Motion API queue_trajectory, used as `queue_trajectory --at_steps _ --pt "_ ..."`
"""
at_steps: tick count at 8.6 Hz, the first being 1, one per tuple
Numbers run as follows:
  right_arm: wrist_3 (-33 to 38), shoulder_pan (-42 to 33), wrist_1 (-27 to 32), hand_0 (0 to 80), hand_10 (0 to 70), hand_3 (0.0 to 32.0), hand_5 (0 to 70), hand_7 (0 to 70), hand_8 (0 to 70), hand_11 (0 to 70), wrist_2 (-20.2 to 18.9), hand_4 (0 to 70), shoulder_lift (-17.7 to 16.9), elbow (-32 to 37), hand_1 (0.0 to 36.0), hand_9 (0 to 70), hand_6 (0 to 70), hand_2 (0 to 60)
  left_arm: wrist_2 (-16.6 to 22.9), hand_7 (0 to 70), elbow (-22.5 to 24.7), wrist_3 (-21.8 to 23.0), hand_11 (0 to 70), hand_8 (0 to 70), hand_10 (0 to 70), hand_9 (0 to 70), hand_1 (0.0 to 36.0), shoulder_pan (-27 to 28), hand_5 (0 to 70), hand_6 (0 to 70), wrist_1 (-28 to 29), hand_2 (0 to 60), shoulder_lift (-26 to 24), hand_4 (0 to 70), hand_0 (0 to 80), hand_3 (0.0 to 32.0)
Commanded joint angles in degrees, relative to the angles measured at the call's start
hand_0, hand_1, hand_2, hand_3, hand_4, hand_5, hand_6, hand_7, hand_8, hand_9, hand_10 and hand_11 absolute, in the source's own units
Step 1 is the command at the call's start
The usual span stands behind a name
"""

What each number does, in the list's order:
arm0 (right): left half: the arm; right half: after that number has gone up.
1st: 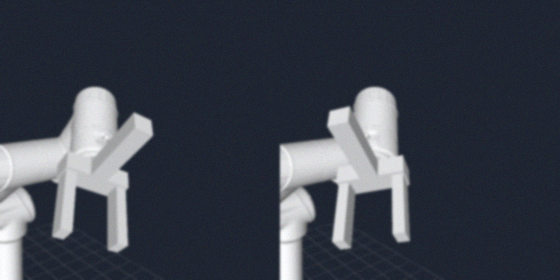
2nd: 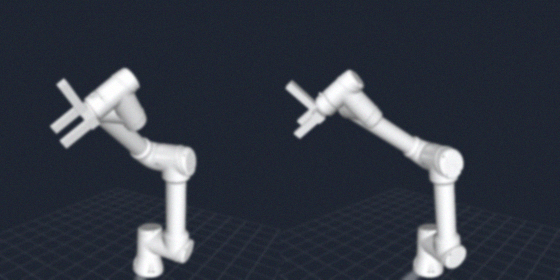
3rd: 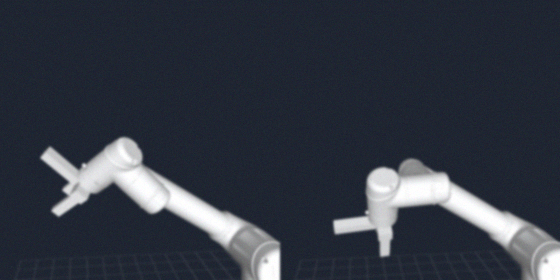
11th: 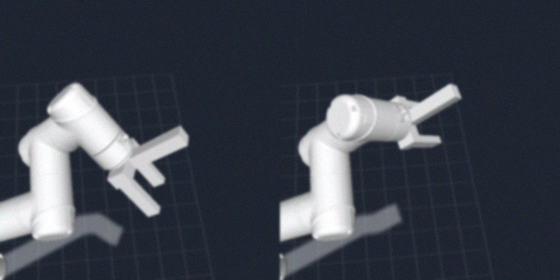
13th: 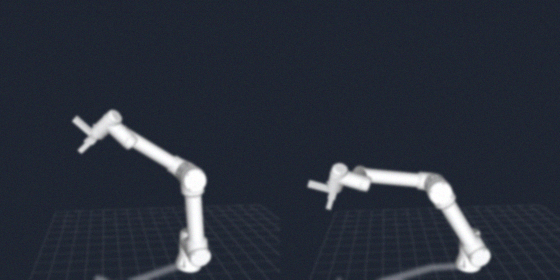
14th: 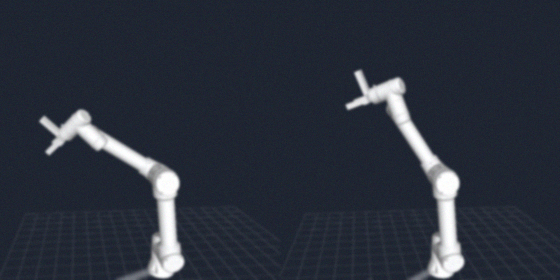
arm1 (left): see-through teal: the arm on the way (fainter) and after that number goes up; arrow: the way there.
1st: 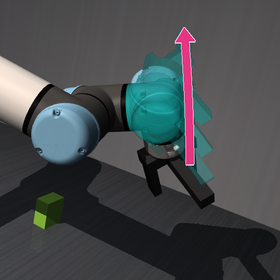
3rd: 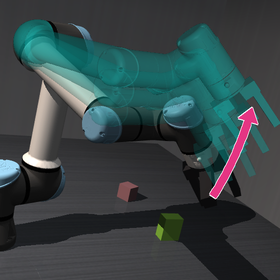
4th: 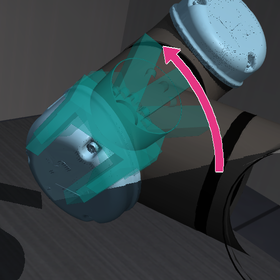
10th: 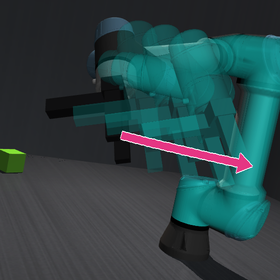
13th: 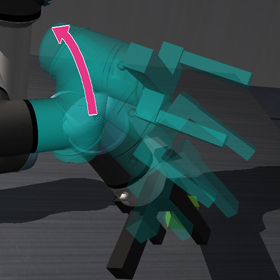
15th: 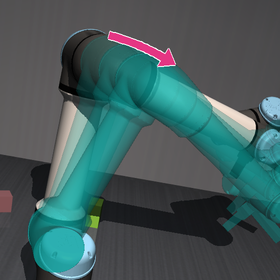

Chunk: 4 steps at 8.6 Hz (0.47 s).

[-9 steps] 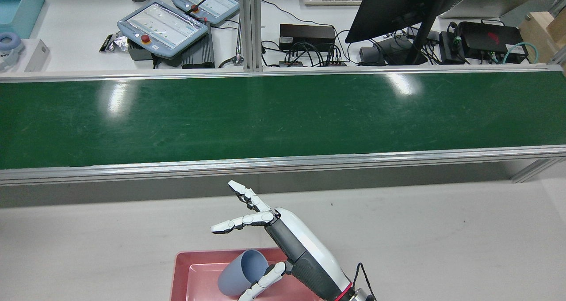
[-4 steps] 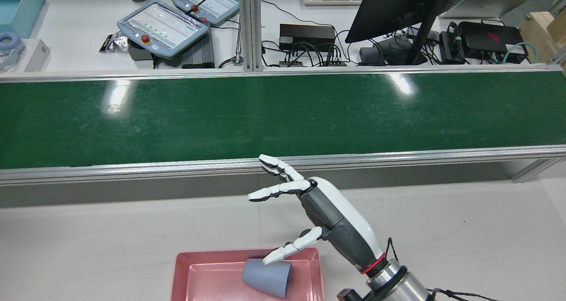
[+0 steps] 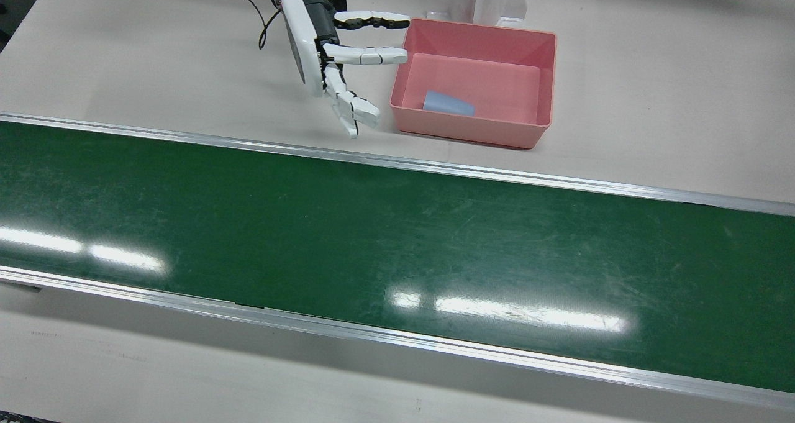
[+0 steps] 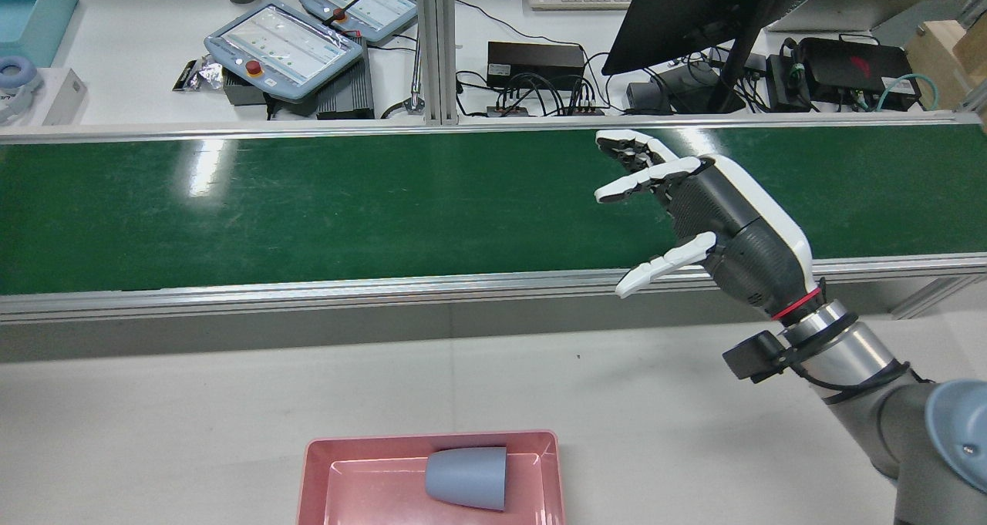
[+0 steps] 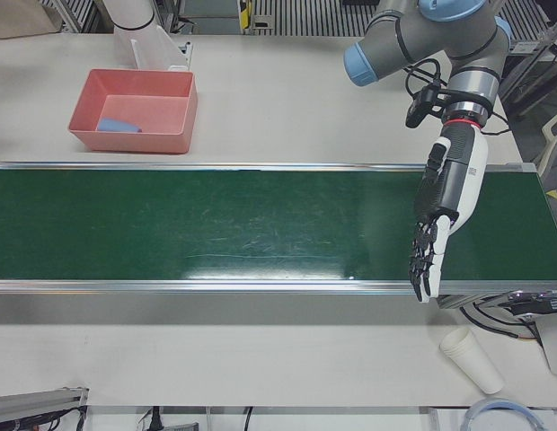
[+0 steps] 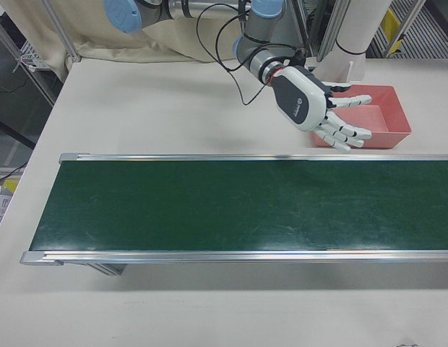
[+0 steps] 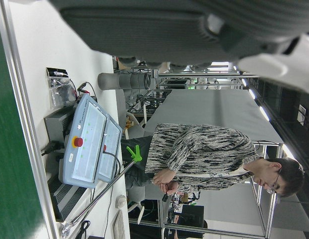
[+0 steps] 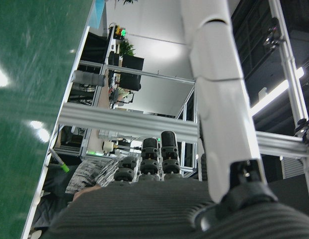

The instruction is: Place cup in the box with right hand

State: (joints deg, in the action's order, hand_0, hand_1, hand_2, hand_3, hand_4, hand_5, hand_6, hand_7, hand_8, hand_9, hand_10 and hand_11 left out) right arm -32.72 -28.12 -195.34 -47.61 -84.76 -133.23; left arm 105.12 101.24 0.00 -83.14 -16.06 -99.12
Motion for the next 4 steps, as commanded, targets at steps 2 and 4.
queue_trajectory --at_steps 2,4 --pt "15.4 -21.5 -6.8 67.0 7.8 0.0 9.2 25.4 11.5 13.7 -14.2 27.1 -2.4 7.2 25.9 17.7 8.0 11.9 0.0 0.0 0.0 0.0 0.0 0.0 0.0 0.0 0.0 0.0 0.0 0.0 0.0 0.0 0.0 0.0 0.0 0.0" --pt "19.9 -30.6 -6.3 72.0 9.0 0.0 9.4 25.4 11.9 15.5 -17.2 26.9 -4.5 11.4 20.1 18.2 8.1 0.0 0.0 0.0 0.0 0.0 0.0 0.0 0.0 0.0 0.0 0.0 0.0 0.0 0.0 0.0 0.0 0.0 0.0 0.0"
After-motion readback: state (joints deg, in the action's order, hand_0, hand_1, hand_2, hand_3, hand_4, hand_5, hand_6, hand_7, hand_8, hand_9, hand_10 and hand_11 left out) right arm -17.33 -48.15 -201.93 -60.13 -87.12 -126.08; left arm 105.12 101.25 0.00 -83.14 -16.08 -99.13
